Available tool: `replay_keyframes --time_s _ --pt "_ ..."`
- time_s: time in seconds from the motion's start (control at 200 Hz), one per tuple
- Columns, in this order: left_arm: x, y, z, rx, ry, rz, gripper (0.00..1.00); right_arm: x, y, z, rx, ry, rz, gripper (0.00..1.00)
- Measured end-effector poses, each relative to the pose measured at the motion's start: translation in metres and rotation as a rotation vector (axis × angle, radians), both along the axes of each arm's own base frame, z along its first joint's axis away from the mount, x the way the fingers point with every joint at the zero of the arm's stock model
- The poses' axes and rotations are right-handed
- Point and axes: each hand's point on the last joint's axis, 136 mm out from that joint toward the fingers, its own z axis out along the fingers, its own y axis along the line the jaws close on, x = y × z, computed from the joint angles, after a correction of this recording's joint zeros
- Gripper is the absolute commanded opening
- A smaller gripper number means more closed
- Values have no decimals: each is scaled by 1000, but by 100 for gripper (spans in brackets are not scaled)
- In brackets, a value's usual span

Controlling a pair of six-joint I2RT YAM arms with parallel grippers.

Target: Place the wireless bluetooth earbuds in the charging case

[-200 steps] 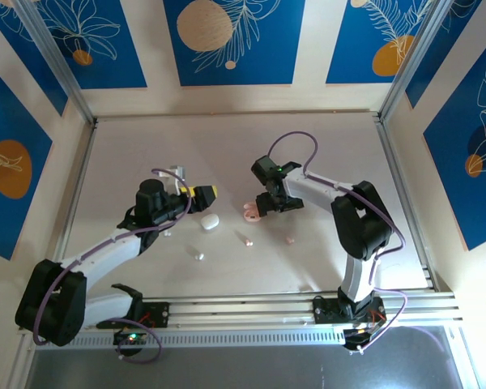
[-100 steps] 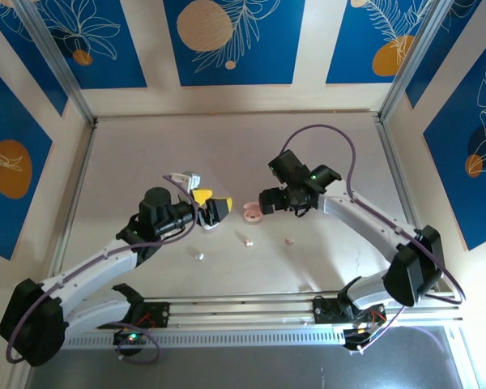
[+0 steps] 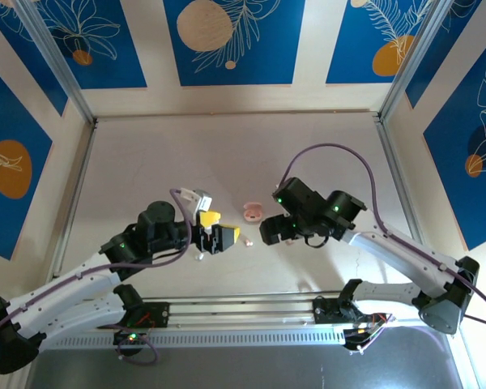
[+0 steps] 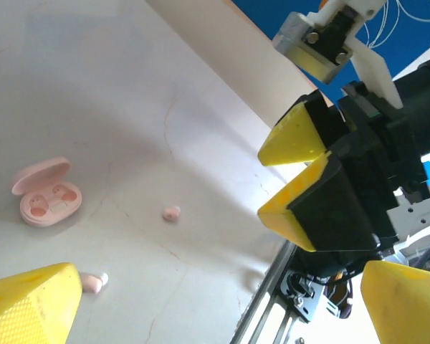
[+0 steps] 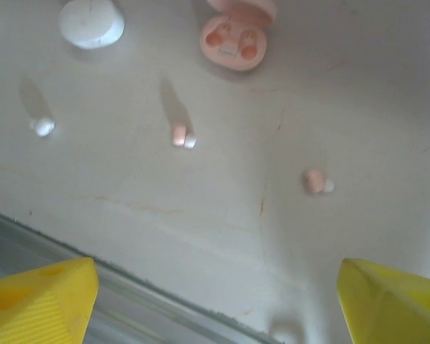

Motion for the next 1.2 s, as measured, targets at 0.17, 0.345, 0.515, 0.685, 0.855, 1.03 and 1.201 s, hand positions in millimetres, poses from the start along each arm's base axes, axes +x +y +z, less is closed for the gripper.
replay_keyframes --time_s 0.17,0.345,0.515,0.685,0.855,1.03,1.201 --pt "12 8 -11 45 -66 68 100 -11 -9 -9 5 15 -17 86" --pt "37 -3 -23 92 -131 114 100 -12 -14 -30 -50 57 -31 78" --pt "49 -4 -47 118 -164 134 100 -7 -15 -49 -126 97 -42 63" --pt "50 7 -64 131 -161 162 100 -1 -21 -62 -206 100 -71 60" --pt "51 21 -41 79 -228 220 100 3 -29 -79 -332 112 -90 57" --pt "66 47 -40 81 -250 326 100 3 -37 -96 -501 128 -93 50" --pt "86 75 -52 81 -191 434 100 8 -39 -105 -667 113 -76 45"
